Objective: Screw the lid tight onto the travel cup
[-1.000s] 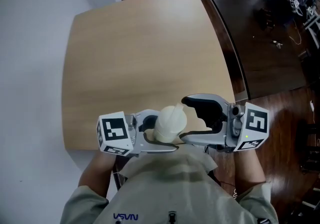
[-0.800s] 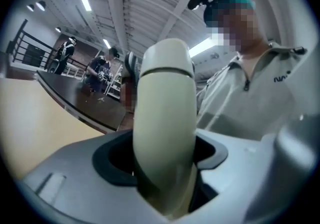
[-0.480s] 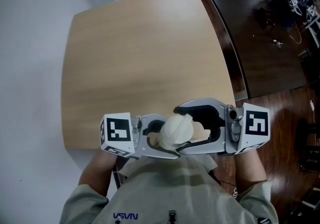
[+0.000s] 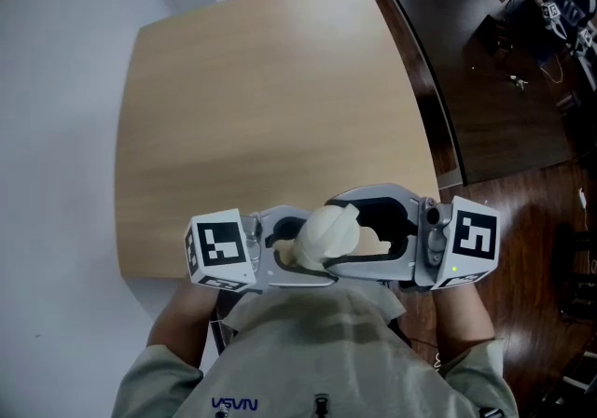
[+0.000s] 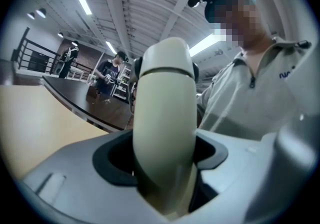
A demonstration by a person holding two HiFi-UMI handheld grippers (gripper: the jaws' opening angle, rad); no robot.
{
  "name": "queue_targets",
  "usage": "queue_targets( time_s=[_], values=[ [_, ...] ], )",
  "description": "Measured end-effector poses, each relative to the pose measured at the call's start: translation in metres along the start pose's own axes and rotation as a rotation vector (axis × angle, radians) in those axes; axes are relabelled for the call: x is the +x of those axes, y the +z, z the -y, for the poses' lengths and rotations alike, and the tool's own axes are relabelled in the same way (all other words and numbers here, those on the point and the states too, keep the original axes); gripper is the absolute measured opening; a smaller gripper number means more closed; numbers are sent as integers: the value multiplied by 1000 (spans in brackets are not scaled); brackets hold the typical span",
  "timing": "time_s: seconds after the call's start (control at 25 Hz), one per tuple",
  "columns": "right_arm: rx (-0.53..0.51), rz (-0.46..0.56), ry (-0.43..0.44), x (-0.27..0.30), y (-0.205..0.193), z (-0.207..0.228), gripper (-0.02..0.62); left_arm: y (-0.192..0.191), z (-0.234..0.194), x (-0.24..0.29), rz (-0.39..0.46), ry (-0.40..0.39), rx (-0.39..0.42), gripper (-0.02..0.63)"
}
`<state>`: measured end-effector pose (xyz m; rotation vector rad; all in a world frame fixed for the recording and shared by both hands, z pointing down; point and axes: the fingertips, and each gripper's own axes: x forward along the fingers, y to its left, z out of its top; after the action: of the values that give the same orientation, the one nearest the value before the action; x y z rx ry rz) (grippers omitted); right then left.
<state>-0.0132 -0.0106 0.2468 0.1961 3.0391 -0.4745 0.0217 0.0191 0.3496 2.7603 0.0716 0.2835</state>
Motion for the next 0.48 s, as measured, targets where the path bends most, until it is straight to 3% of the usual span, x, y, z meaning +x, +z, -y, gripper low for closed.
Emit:
queue_targets(
  time_s=[0.12,0.32,0.48],
  values=[
    [-19,2,-95,-2,-4,13,268,-2,-19,0,-26,146,26,319],
    [-39,18,-302,-7,-10,42,268,-7,-60,-8,-50,465,63,318],
    [-5,65,-420,-8,-14,59,268,-10,-80,-15,-25,622,43,318]
  ],
)
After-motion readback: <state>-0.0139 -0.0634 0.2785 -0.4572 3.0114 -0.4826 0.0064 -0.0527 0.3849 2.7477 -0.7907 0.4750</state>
